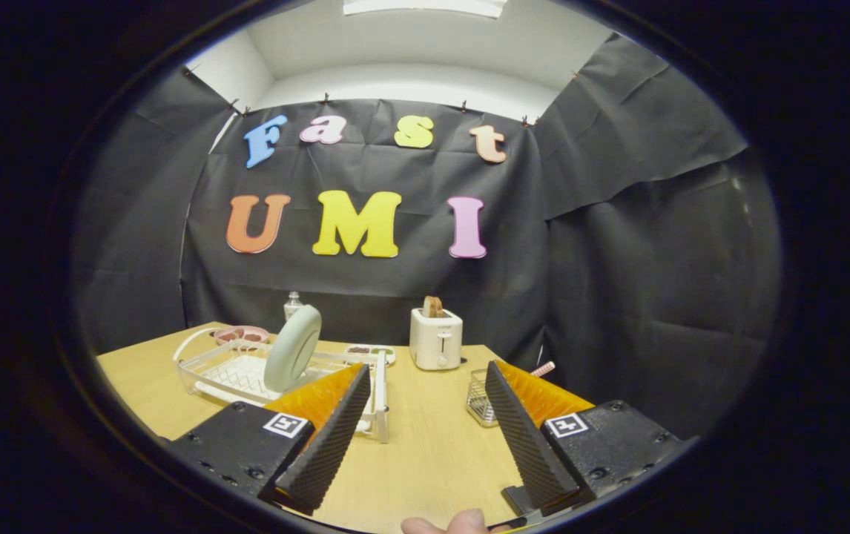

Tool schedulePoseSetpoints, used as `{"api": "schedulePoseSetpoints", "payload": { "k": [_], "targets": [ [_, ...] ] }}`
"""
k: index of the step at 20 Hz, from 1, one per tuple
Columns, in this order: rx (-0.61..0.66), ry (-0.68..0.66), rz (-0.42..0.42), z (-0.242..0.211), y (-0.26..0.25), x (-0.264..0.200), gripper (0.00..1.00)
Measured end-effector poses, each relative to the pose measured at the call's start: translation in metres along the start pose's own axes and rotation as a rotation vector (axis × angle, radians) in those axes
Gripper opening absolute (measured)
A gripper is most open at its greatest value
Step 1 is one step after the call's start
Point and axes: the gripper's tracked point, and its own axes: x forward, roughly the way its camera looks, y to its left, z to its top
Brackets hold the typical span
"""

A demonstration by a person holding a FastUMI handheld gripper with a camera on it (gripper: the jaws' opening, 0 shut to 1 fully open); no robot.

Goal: Take the plate from the dish rack, then take the spoon from the basket and place it into the plate.

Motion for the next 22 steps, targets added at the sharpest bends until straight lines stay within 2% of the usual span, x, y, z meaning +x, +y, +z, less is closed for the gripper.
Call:
{"api": "schedulePoseSetpoints", "payload": {
  "k": [5,10,17,22],
  "targets": [
    [-0.005,0.011,0.029,0.015,0.010,0.011,1.00],
    [-0.023,0.042,0.100,0.049,0.034,0.040,1.00],
    [-0.050,0.143,0.215,0.088,0.097,0.089,1.00],
    [-0.141,0.244,0.281,0.095,0.147,0.135,1.00]
  ]
}}
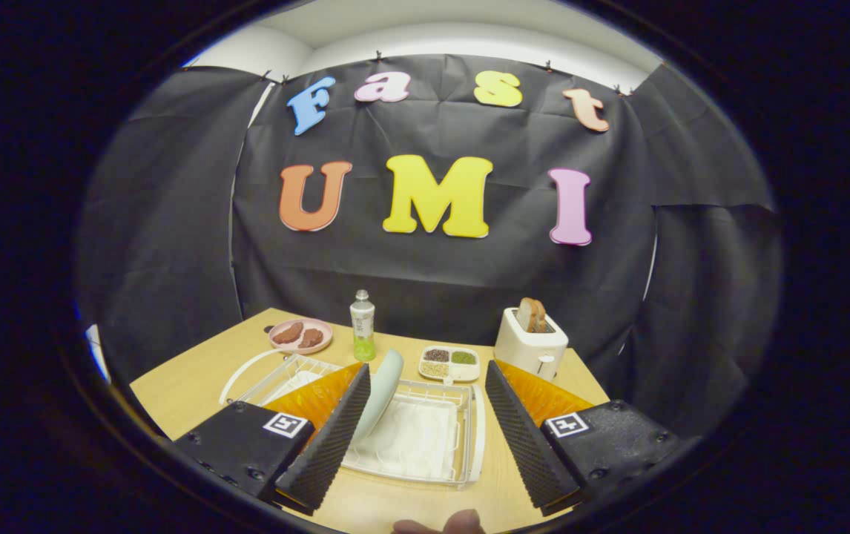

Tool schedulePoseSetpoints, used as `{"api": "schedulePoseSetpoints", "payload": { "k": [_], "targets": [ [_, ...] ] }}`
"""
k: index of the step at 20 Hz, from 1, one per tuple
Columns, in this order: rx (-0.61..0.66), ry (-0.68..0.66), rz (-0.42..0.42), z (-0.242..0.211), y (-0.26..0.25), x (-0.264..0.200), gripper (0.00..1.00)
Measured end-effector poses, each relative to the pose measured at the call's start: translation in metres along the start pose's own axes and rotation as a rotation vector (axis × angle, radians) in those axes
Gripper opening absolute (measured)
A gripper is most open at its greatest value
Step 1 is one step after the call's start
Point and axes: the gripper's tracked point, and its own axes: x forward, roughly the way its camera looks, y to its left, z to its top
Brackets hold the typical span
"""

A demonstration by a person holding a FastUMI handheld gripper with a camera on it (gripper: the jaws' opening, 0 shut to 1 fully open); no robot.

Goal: Take the plate from the dish rack, then take the spoon from the basket and place it into the plate.

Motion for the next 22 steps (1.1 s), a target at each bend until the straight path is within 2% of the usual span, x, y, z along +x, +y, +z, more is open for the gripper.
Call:
{"api": "schedulePoseSetpoints", "payload": {
  "k": [3,12,20,22],
  "targets": [
    [0.023,0.077,0.052,-0.003,0.023,0.027,1.00],
    [0.079,0.318,0.057,-0.038,0.050,0.107,1.00],
    [0.152,0.437,0.097,-0.070,0.073,0.133,1.00],
    [0.156,0.451,0.094,-0.074,0.077,0.134,0.90]
  ]
}}
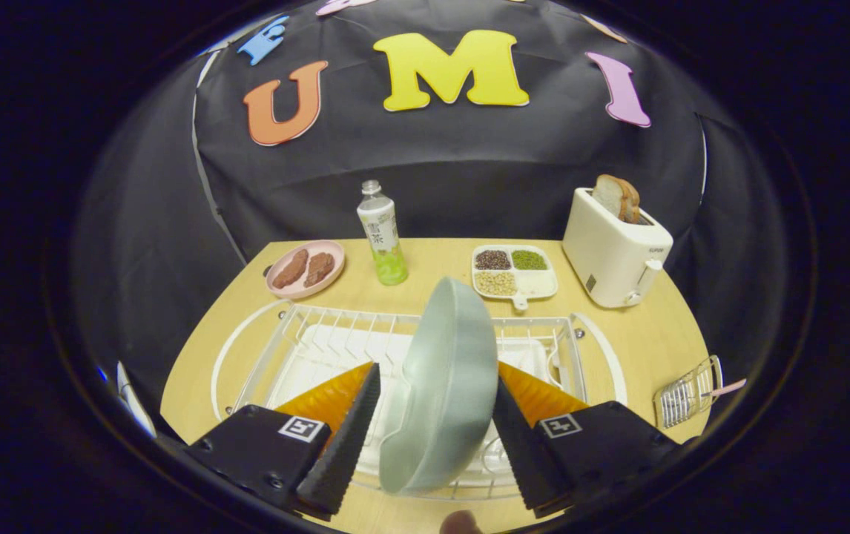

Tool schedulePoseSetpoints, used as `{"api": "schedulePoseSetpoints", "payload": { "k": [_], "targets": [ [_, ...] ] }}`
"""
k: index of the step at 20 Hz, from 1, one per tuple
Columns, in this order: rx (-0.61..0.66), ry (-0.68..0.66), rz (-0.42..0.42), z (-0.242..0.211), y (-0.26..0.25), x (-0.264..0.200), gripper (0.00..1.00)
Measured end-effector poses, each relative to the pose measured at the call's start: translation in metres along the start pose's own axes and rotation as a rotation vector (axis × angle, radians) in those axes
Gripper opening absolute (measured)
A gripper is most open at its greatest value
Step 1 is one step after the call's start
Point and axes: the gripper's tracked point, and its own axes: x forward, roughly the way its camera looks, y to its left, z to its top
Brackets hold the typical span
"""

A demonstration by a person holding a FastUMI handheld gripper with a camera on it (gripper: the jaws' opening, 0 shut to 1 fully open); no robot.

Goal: Take the plate from the dish rack, then take the spoon from the basket and place it into the plate.

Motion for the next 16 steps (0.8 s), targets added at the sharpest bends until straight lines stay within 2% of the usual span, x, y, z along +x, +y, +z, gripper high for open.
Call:
{"api": "schedulePoseSetpoints", "payload": {
  "k": [2,4,9,11,14,16],
  "targets": [
    [0.011,0.022,-0.012,-0.004,0.003,0.004,0.83],
    [0.019,0.048,-0.039,-0.010,0.004,0.006,0.72],
    [0.029,0.079,-0.181,-0.014,0.002,0.003,0.45],
    [0.007,0.051,-0.241,-0.005,0.001,-0.004,0.42],
    [-0.099,-0.048,-0.387,0.024,-0.014,-0.021,0.37],
    [-0.129,-0.102,-0.408,0.034,-0.015,-0.034,0.33]
  ]
}}
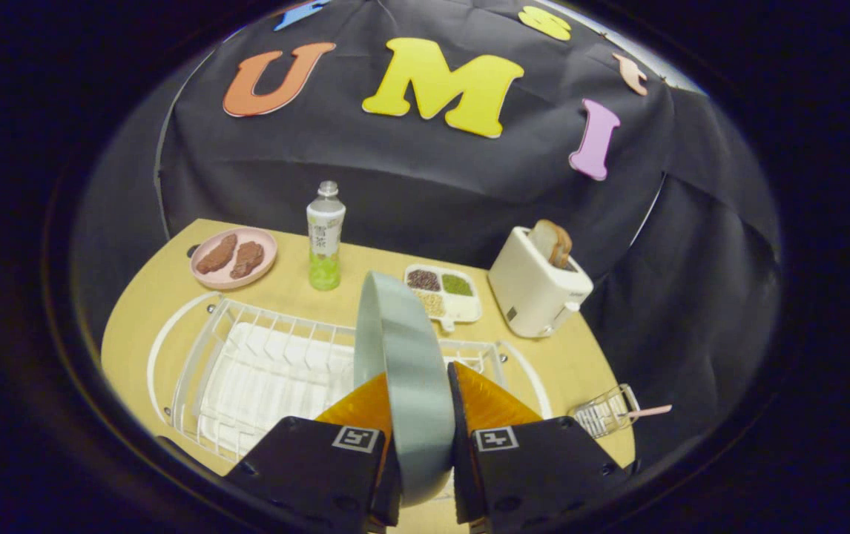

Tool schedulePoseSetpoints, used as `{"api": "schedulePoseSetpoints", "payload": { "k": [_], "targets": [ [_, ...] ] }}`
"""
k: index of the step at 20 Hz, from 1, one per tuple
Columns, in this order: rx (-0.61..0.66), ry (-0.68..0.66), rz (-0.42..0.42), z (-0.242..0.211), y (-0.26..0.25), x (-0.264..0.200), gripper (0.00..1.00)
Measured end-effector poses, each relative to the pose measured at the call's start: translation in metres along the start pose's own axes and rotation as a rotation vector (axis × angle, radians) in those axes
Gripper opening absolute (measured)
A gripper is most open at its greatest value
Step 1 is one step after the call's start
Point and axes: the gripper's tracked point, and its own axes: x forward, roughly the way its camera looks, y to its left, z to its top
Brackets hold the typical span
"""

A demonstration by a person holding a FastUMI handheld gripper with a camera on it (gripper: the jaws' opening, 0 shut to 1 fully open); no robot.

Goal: Take the plate from the dish rack, then take the spoon from the basket and place it into the plate.

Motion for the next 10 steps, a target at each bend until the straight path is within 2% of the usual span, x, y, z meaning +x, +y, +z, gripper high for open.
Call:
{"api": "schedulePoseSetpoints", "payload": {
  "k": [5,8,10],
  "targets": [
    [0.068,-0.037,0.135,-0.018,-0.005,-0.047,0.33],
    [0.134,-0.052,0.231,-0.050,-0.013,-0.084,0.33],
    [0.187,-0.067,0.264,-0.077,-0.023,-0.100,0.33]
  ]
}}
